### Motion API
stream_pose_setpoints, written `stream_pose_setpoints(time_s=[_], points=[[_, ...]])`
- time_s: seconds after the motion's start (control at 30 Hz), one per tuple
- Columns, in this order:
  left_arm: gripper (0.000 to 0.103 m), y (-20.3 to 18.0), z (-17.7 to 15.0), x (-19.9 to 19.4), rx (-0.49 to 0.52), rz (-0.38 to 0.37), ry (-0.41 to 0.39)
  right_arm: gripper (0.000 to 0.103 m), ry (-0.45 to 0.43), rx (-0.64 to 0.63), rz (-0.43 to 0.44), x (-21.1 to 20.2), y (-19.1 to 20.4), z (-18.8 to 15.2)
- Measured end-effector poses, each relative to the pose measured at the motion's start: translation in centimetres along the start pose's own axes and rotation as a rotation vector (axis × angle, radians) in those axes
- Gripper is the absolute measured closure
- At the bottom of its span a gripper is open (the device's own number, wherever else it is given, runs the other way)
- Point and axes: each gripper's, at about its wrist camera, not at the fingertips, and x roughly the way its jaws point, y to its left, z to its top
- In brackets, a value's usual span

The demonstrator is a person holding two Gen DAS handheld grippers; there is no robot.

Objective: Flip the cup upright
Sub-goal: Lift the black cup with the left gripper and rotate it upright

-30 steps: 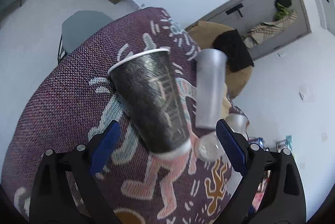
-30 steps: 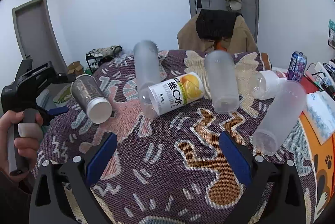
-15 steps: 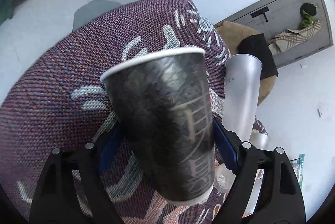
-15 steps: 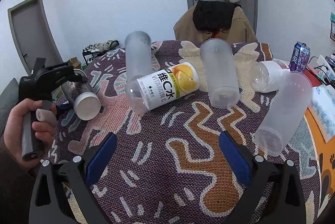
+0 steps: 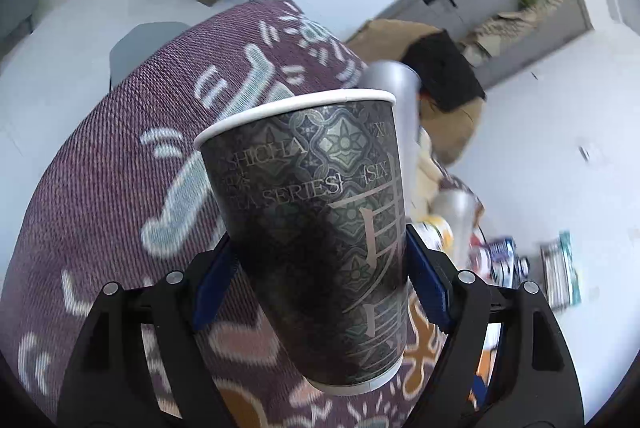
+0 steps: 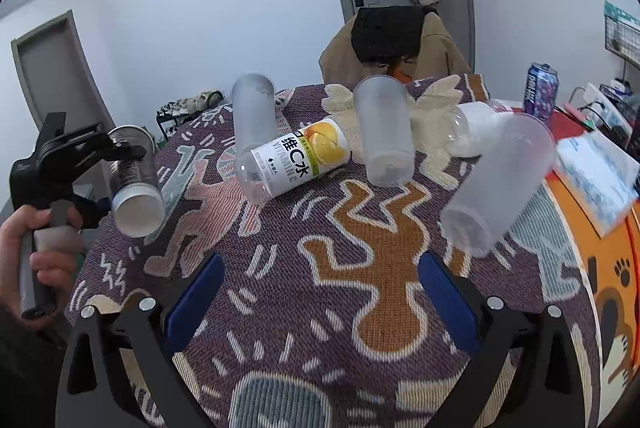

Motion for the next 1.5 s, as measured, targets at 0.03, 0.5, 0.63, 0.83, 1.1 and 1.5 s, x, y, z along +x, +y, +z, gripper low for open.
stream_pose_setpoints(time_s=[0.03, 0.5, 0.63, 0.83, 1.1, 1.5], points=[[0.024, -0.4, -0.6, -0.4, 0.021, -0.002, 0.005, 0.008, -0.002, 0.006, 0.003, -0.5, -0.2, -0.3], [0.024, -5.1, -9.8, -3.3, 0.305, -0.030, 0.148, 0.008, 0.021, 0.118, 0.039, -4.7, -1.9, -3.8], [0.024, -5.9, -11.6, -2.8, 0.362, -0.024, 0.195, 0.008, 0.032, 0.148, 0.046, -5.3, -2.8, -4.9], [0.024, -7.4, -14.1, -1.4, 0.438, -0.008, 0.272, 0.008, 0.042, 0.201, 0.042, -6.1, -5.0, -6.6], [0.024, -8.6, -16.8, 1.2, 0.514, 0.049, 0.355, 0.008, 0.057, 0.255, 0.034, -6.5, -7.1, -8.0], [0.006, -8.3, -16.8, 1.3, 0.489, 0.040, 0.342, 0.008, 0.068, 0.272, 0.062, -6.8, -7.2, -8.1]])
